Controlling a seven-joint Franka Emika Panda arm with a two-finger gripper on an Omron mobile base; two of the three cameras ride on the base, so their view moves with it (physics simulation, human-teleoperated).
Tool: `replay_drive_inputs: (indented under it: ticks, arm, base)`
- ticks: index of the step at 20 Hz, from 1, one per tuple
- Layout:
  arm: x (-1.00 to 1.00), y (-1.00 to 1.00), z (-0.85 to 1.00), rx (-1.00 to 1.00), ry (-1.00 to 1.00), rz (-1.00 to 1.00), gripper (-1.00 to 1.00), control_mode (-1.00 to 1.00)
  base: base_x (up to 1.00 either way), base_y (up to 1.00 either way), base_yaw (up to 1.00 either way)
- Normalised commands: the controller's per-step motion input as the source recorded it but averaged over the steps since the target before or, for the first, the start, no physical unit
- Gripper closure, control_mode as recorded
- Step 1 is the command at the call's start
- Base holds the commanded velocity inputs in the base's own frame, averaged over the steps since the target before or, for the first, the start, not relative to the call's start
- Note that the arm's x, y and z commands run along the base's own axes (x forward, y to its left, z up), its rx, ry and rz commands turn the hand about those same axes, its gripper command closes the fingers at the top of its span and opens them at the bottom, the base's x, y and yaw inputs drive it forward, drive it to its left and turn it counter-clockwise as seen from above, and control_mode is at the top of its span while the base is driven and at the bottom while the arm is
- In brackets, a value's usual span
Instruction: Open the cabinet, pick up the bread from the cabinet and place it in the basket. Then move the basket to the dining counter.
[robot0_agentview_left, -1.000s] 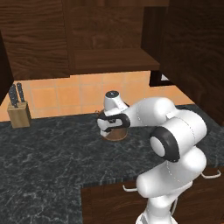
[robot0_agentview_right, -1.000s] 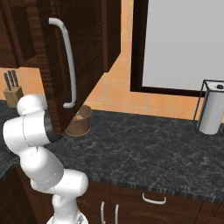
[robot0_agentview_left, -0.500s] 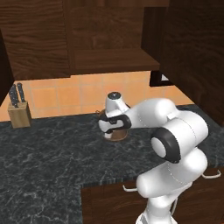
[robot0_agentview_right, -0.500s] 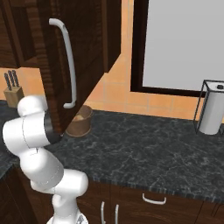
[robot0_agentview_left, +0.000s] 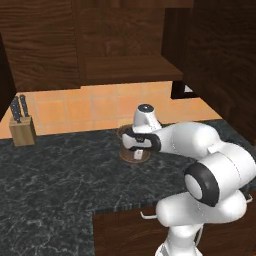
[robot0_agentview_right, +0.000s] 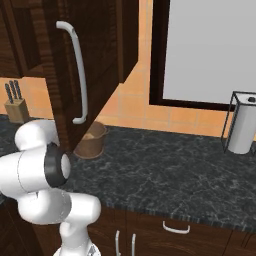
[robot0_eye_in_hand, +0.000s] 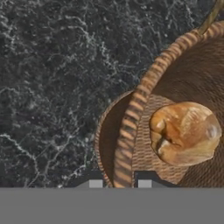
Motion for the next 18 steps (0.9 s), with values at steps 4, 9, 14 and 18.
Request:
replay_drive_inputs:
  ticks: [4, 9, 14, 18]
  arm:
    - [-1.00, -0.01, 0.57, 0.00, -0.23, 0.18, 1.00, -1.00]
    - [-0.81, 0.24, 0.85, -0.10, -0.29, 0.10, 1.00, -1.00]
    - [-0.92, 0.04, 0.91, 0.00, -0.02, 0.00, 1.00, -1.00]
    - [-0.83, 0.00, 0.63, 0.00, 0.03, 0.00, 1.00, -1.00]
  base:
    - [0.00, 0.00, 0.00]
    - [0.00, 0.00, 0.00]
    - [0.00, 0.00, 0.00]
    - [0.00, 0.00, 0.00]
